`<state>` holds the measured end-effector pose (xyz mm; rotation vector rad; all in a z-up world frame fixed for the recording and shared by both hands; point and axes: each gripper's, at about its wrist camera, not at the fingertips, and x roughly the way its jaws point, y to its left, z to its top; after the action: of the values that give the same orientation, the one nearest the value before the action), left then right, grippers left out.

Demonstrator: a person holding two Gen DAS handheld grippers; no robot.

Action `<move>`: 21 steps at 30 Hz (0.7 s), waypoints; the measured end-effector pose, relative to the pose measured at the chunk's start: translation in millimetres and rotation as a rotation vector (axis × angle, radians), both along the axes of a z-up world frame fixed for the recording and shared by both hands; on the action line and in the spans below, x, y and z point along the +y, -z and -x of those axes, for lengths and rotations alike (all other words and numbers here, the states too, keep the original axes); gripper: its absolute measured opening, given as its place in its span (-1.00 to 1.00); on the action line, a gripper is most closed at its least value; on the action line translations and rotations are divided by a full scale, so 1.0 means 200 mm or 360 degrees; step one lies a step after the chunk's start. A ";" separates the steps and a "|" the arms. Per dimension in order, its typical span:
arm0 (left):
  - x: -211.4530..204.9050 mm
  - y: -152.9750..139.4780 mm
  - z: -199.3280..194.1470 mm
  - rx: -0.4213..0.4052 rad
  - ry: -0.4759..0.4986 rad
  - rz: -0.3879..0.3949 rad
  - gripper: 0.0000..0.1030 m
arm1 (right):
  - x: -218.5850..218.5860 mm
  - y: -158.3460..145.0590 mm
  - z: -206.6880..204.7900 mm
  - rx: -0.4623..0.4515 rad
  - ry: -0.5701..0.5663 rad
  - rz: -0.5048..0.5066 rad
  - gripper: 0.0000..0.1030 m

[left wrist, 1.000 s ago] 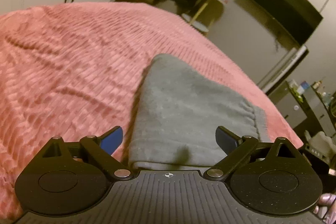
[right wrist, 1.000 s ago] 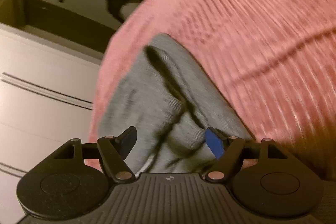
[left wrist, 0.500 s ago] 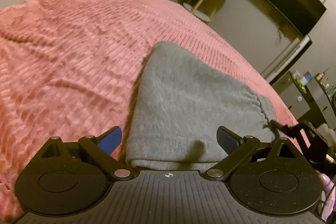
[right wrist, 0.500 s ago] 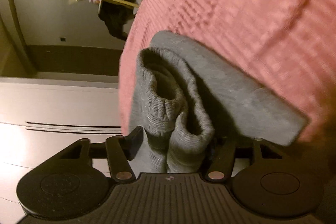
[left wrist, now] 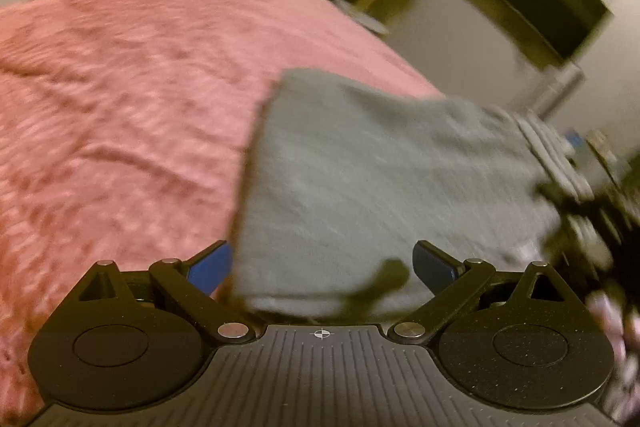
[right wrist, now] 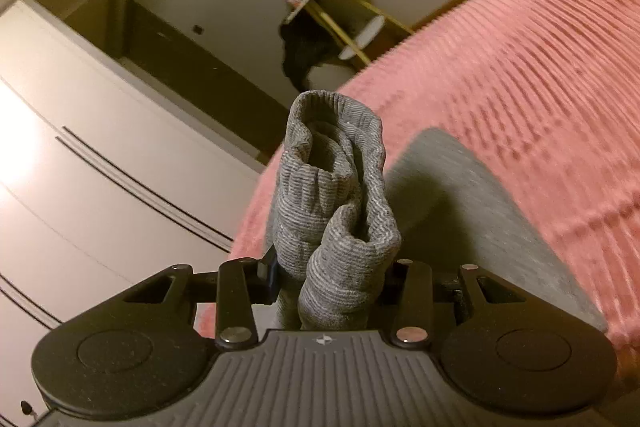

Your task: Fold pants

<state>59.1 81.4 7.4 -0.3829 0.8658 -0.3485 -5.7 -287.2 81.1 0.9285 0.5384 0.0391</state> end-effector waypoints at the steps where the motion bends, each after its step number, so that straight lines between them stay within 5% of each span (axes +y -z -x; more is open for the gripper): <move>1: -0.02 -0.01 0.01 -0.0014 0.0058 -0.0016 0.94 | 0.01 -0.02 -0.01 -0.0010 -0.0011 0.0004 -0.22; 5: -0.16 -0.03 0.08 -0.0089 0.0257 -0.0260 0.94 | 0.01 -0.04 -0.05 -0.0015 -0.0021 -0.0028 -0.22; 9: -0.23 0.06 0.02 0.0025 0.0131 -0.0570 0.92 | 0.02 -0.08 -0.05 -0.0066 -0.0048 -0.0050 -0.22; 13: -0.17 0.14 -0.06 0.0248 -0.0015 -0.0612 0.59 | 0.01 -0.12 -0.03 -0.0107 -0.0053 -0.0068 -0.22; 21: -0.05 0.07 -0.03 0.0163 -0.0171 -0.0495 0.56 | -0.05 -0.13 0.05 -0.0109 -0.0070 0.0011 -0.20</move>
<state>65.2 70.6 -6.2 -0.1583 0.9784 -0.0924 -15.5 -296.9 107.7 0.9050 0.4950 0.1086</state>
